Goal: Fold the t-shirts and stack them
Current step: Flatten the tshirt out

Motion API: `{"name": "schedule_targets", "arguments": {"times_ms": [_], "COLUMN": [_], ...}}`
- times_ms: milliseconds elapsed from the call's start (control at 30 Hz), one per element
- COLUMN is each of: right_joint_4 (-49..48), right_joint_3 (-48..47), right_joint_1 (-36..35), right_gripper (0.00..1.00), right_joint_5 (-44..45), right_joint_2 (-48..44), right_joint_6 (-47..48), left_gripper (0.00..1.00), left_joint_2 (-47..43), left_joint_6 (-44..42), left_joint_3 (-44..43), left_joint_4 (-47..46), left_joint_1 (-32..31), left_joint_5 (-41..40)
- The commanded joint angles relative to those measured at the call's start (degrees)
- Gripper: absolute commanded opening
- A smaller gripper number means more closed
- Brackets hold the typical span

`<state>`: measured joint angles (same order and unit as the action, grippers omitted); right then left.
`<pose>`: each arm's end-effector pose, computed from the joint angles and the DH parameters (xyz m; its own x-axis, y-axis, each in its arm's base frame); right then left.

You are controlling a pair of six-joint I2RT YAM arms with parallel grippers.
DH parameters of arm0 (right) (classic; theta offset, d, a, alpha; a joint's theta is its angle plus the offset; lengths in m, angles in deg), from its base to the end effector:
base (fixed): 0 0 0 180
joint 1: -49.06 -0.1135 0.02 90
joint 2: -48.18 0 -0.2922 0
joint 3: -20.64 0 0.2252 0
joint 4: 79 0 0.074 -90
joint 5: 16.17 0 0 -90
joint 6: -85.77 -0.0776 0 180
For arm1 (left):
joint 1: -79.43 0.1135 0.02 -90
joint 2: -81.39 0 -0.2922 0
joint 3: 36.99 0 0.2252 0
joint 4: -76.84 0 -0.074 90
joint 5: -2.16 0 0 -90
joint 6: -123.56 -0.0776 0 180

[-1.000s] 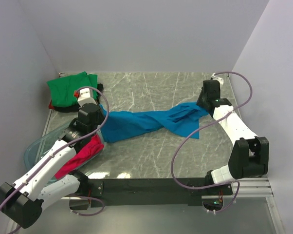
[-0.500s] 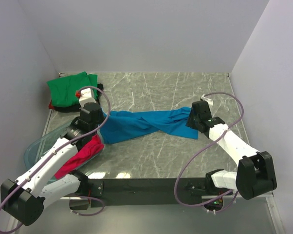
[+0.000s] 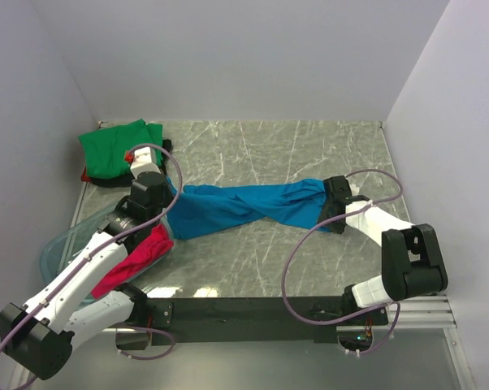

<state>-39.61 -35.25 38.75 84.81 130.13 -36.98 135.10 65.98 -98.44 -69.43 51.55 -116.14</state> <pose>0.2425 0.0291 0.1673 -0.8056 0.3932 -0.4432 0.4018 0.9123 0.0791 0.1923 -0.0601 0.3170 -0.3458 -0.3511 -0.8702 -0.1781 0.9351 -0.3065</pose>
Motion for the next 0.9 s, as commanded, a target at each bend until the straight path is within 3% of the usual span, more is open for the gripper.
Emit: {"name": "schedule_targets", "arguments": {"times_ms": [0, 133, 233, 333, 367, 600, 867], "right_joint_4": [0.84, 0.75, 1.02, 0.93, 0.93, 6.62, 11.91], "right_joint_3": [-0.69, -0.42, -0.86, -1.13, -1.21, -4.19, -20.71], "right_joint_1": [0.37, 0.63, 0.9, 1.16, 1.08, 1.16, 1.16], "right_gripper": [0.47, 0.47, 0.42, 0.17, 0.0, 0.0, 0.0], "right_joint_5": [0.27, -0.61, -0.61, -1.22, -1.23, 4.83, 9.31], "right_joint_2": [0.4, 2.06, 3.12, 3.91, 3.92, -4.24, -23.76], "right_joint_6": [-1.52, -2.05, -2.32, -2.14, -2.05, 0.93, 10.16], "left_gripper": [0.01, 0.01, 0.01, 0.01, 0.0, 0.01, 0.01], "left_joint_2": [-0.36, -0.45, -0.89, -1.33, -1.59, -1.51, -3.35], "left_joint_6": [-0.52, -0.61, -0.61, -0.61, -0.61, -0.78, -2.98], "left_joint_3": [-0.93, -0.85, -1.02, -0.94, -0.85, -1.46, -8.04], "left_joint_4": [-2.02, -2.11, -2.02, -1.93, -2.02, -2.37, -2.9], "left_joint_1": [0.37, 0.37, 0.37, 0.37, 0.37, 0.46, 0.81], "left_joint_5": [1.49, 1.58, 1.57, 1.31, 1.05, 0.96, 1.66]}}
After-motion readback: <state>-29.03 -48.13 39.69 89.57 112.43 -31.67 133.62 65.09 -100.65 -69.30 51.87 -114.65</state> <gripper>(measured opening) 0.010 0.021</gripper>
